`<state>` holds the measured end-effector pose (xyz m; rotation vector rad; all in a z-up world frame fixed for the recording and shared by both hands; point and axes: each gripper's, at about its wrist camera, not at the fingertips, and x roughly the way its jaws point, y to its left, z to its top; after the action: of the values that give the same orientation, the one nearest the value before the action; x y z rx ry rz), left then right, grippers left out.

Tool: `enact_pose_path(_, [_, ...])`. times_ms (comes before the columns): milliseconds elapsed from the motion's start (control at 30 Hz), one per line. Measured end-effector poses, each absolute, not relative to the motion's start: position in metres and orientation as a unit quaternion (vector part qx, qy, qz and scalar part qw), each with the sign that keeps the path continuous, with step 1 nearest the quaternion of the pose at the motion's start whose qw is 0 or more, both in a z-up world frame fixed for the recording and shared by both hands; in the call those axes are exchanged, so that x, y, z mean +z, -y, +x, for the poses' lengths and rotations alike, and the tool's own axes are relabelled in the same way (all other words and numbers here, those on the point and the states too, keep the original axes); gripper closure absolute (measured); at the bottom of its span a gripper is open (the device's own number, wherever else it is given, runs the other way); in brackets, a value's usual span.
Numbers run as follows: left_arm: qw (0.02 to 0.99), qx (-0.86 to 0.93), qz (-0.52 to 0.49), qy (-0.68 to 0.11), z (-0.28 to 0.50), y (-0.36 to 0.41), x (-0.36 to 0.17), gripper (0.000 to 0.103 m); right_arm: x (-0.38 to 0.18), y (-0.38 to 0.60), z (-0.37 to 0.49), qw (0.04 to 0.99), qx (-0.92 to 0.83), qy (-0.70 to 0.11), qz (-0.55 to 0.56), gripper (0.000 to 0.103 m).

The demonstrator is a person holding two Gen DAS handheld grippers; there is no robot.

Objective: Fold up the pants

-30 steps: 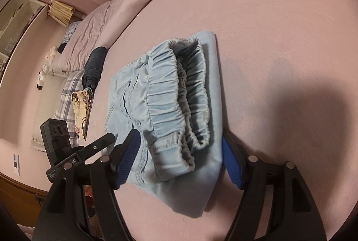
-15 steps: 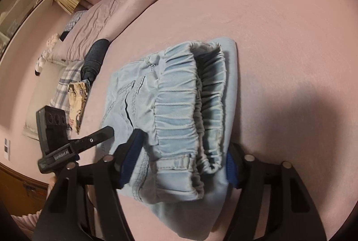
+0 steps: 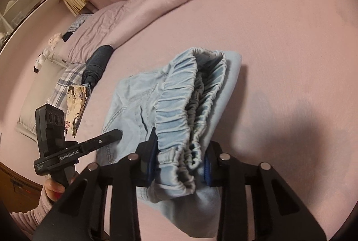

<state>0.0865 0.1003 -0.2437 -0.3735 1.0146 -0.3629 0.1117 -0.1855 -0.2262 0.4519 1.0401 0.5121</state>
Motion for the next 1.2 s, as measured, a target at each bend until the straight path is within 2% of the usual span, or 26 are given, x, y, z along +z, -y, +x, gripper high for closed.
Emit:
enact_pose_path(233, [0.865, -0.168, -0.161, -0.445, 0.094, -0.111, -0.215, 0.081, -0.192, 0.166, 0.117, 0.829, 0.273, -0.446, 0.198, 0.072])
enact_pose_path(667, [0.891, -0.136, -0.139, -0.411, 0.155, -0.141, -0.185, 0.081, -0.157, 0.113, 0.183, 0.85, 0.306, -0.396, 0.164, 0.072])
enact_pose_path(933, [0.891, -0.12, -0.147, -0.413, 0.204, -0.156, -0.19, 0.081, -0.159, 0.089, 0.232, 0.855, 0.31, -0.388, 0.15, 0.071])
enact_pose_path(1200, [0.883, -0.106, -0.146, -0.433, 0.246, -0.16, -0.218, 0.081, -0.178, 0.074, 0.271, 0.853, 0.298, -0.404, 0.142, 0.071])
